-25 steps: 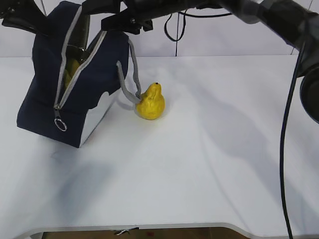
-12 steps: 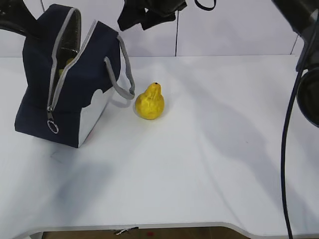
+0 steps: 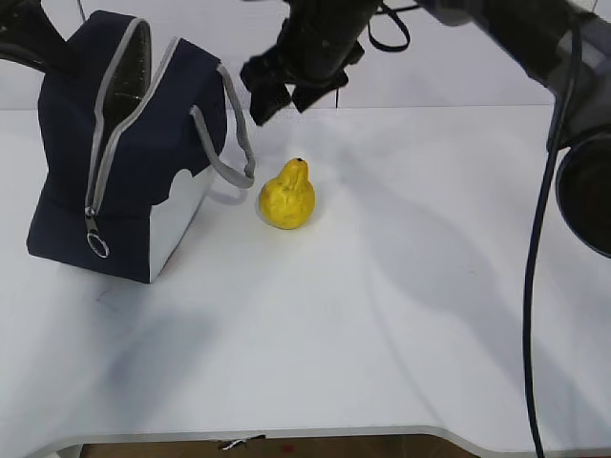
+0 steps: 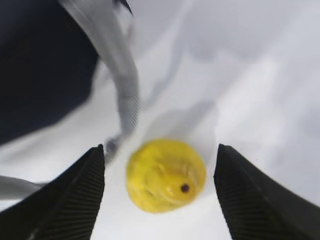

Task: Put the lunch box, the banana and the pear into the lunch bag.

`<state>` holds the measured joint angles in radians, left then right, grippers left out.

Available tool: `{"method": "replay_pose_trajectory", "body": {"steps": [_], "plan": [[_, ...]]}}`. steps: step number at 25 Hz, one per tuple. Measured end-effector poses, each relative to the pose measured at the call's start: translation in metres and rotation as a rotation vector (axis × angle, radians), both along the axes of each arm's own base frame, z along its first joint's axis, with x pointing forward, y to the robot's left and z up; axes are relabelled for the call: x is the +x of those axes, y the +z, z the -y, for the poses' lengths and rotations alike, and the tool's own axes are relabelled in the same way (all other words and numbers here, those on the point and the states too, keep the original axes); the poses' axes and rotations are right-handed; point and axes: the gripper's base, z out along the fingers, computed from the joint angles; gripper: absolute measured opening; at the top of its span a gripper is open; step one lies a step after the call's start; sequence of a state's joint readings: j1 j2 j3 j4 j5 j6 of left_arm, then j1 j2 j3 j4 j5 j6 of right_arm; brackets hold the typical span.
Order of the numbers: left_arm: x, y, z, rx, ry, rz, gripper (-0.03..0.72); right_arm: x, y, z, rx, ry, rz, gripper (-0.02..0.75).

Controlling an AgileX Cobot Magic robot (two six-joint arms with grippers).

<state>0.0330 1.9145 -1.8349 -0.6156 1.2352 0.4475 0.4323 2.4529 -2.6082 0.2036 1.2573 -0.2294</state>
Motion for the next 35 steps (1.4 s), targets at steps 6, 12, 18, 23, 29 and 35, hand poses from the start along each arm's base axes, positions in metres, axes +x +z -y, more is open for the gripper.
{"method": "replay_pose_trajectory", "body": {"steps": [6,12,18,23,29,35], "plan": [[0.0,0.0,0.0,0.004,0.0,0.0,0.025,0.001,-0.029,0.003,-0.075,-0.009,-0.076,0.556],[0.0,0.0,0.0,0.005,0.0,0.0,0.025,0.003,-0.03,0.007,-0.106,-0.036,-0.065,0.556],[0.0,0.0,-0.001,0.008,0.0,0.0,0.025,0.003,-0.034,0.005,-0.081,-0.035,-0.085,0.556],[0.0,0.0,-0.001,0.008,0.0,0.0,0.025,0.004,-0.043,0.004,-0.084,-0.035,-0.107,0.556],[0.0,0.0,-0.001,0.008,0.0,0.0,0.025,0.004,-0.045,0.004,-0.086,-0.036,-0.111,0.557],[0.0,0.0,-0.001,0.008,0.0,0.0,0.025,0.007,-0.058,0.013,-0.098,-0.054,-0.153,0.557]]}}
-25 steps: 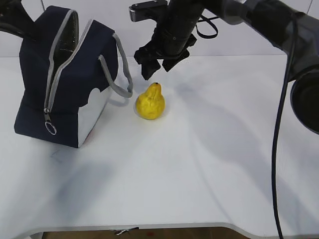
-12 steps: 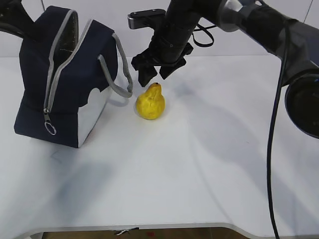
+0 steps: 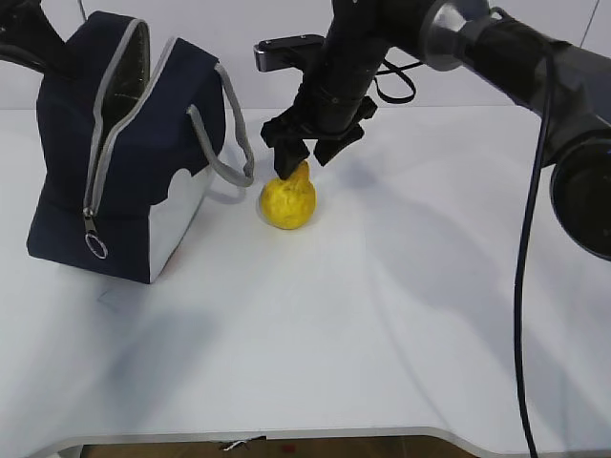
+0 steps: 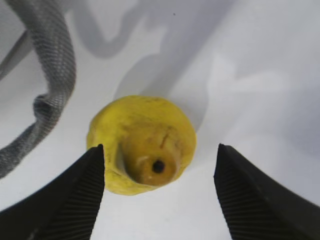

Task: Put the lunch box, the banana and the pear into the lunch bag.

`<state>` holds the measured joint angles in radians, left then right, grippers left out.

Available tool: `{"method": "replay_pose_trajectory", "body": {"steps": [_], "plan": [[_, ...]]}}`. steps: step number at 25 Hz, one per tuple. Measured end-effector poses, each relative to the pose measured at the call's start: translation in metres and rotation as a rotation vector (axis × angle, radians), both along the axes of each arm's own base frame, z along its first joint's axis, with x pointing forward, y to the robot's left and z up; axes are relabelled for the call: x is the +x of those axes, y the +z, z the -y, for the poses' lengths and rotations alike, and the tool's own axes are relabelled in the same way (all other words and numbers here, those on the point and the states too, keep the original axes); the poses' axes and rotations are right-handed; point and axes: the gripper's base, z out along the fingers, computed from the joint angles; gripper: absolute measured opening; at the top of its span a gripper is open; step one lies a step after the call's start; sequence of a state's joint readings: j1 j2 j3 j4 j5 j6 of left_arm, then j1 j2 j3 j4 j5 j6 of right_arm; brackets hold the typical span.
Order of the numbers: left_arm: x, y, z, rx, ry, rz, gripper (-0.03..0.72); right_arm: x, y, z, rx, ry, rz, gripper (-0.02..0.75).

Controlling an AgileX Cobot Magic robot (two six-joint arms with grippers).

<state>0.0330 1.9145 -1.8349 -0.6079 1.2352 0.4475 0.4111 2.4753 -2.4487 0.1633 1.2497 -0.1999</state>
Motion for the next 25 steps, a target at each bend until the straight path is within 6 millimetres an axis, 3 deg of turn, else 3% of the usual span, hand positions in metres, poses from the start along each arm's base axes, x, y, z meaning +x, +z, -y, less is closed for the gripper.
{"method": "replay_pose_trajectory", "body": {"steps": [16,25], "plan": [[0.0,0.0,0.0,0.0,0.0,0.0,0.025,-0.001,-0.001,-0.001,0.072,-0.003,-0.039,0.556],[0.0,0.0,0.0,0.0,0.0,0.0,0.025,0.001,-0.011,-0.003,0.08,-0.003,-0.062,0.557]]}}
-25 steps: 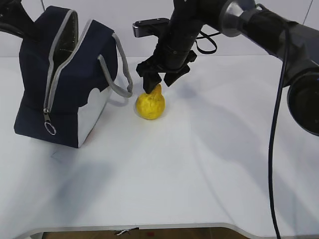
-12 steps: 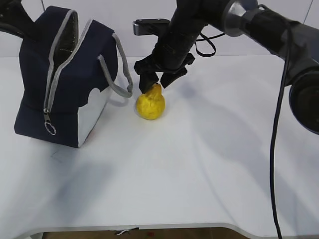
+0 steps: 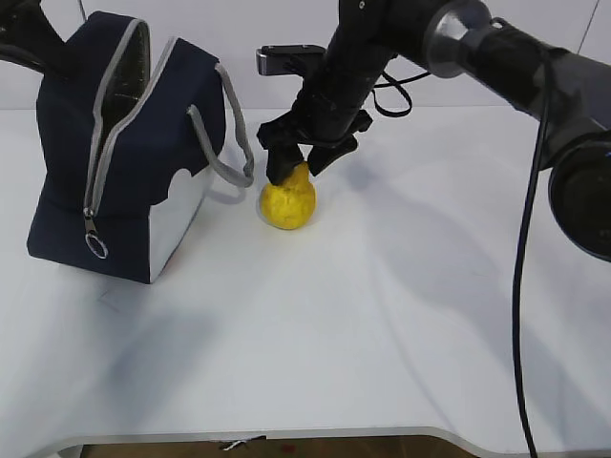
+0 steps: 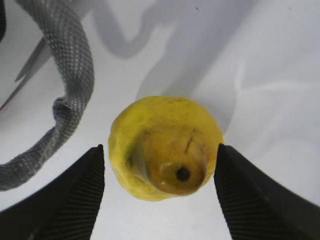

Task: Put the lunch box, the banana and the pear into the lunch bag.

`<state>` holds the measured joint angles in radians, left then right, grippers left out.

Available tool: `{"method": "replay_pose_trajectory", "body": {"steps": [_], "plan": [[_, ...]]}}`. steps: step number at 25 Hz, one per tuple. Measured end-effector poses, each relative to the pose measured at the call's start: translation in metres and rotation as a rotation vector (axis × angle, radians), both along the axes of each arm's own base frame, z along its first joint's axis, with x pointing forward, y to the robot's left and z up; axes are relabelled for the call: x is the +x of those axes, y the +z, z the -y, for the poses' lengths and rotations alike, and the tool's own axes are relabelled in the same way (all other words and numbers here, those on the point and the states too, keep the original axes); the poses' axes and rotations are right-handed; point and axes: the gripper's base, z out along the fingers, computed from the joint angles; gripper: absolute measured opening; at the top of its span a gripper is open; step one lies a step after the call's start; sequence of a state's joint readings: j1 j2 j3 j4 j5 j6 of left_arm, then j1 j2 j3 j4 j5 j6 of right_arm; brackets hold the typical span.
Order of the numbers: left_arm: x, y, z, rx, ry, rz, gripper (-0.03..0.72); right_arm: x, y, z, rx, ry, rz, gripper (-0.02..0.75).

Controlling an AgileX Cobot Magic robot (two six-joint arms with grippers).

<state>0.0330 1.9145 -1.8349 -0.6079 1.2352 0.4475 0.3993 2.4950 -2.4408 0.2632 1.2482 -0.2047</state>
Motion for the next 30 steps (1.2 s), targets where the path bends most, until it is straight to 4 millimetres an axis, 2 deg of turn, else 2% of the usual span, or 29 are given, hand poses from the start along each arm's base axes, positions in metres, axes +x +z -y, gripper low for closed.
{"method": "replay_pose_trajectory", "body": {"steps": [8,21,30], "plan": [[0.0,0.0,0.0,0.0,0.0,0.0,0.025,0.0015,0.001,-0.0015,0.02,-0.006,0.016,0.543],[0.0,0.0,0.0,0.0,0.0,0.0,0.025,0.0016,0.001,-0.0014,0.018,-0.004,0.018,0.307],[0.0,0.0,0.0,0.0,0.0,0.0,0.025,0.0017,0.0009,-0.0012,0.016,-0.004,0.019,0.272]]}}
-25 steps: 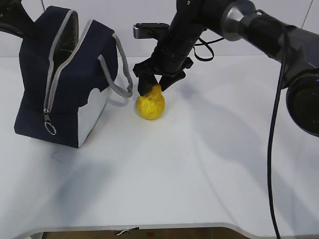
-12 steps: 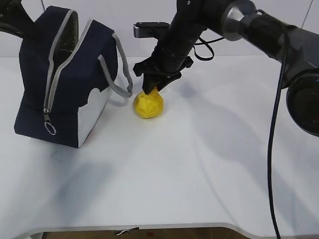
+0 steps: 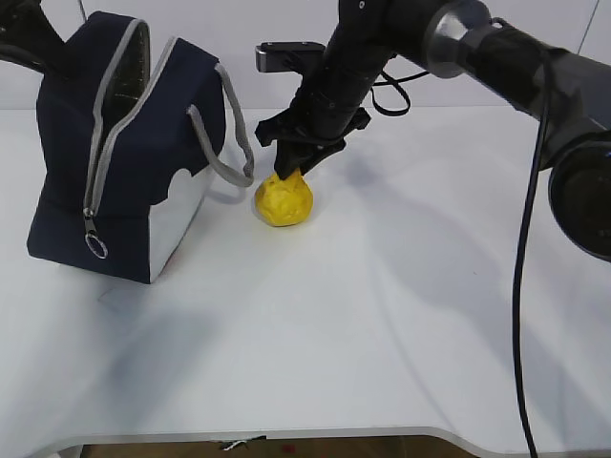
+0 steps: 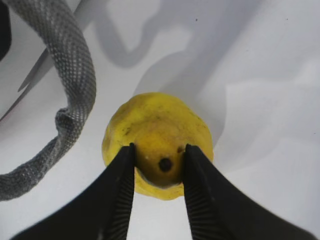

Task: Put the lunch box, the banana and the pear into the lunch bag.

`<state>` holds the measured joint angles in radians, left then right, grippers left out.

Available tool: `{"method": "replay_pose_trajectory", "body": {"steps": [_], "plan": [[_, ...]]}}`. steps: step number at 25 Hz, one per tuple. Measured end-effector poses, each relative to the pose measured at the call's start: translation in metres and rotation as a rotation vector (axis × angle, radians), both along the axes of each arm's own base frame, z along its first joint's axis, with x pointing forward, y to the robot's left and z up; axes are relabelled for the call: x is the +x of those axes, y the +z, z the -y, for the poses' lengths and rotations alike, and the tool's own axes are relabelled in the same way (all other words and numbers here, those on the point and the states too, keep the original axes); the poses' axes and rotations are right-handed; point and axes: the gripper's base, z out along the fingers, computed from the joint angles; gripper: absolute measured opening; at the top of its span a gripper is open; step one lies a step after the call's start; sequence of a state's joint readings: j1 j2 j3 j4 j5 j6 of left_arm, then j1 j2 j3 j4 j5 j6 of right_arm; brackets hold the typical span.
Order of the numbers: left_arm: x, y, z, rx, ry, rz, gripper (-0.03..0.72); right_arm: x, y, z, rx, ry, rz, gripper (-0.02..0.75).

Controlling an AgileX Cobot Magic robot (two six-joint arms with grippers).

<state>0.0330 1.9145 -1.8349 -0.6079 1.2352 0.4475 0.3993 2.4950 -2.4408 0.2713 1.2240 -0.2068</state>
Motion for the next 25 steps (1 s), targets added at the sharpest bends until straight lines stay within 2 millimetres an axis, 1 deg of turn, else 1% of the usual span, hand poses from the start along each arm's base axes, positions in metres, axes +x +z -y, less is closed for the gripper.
{"method": "replay_pose_trajectory", "body": {"steps": [6,10,13,15,18,22,23,25], "plan": [[0.0,0.0,0.0,0.0,0.0,0.0,0.025,0.0,0.0,0.0,0.0,0.0,0.0,0.216],[0.0,0.0,0.0,0.0,0.0,0.0,0.025,0.0,0.0,0.0,-0.002,0.002,-0.003,0.209],[0.0,0.0,-0.001,0.008,0.0,0.0,0.025,-0.001,0.006,0.0,0.002,0.005,0.004,0.208],[0.0,0.0,-0.001,0.008,0.0,0.0,0.025,-0.003,0.019,0.001,0.009,0.006,0.026,0.207],[0.0,-0.001,-0.001,0.01,0.0,0.0,0.025,-0.009,0.047,0.004,0.024,0.006,0.078,0.207],[0.0,-0.001,-0.001,0.01,0.0,0.0,0.025,-0.021,0.095,0.015,0.005,-0.002,0.186,0.206],[0.0,-0.001,-0.001,0.011,0.0,0.0,0.036,-0.025,0.109,0.018,-0.001,-0.006,0.218,0.206],[0.0,-0.001,-0.001,0.011,0.0,0.0,0.027,-0.032,0.13,0.023,0.004,-0.014,0.261,0.206]]}}
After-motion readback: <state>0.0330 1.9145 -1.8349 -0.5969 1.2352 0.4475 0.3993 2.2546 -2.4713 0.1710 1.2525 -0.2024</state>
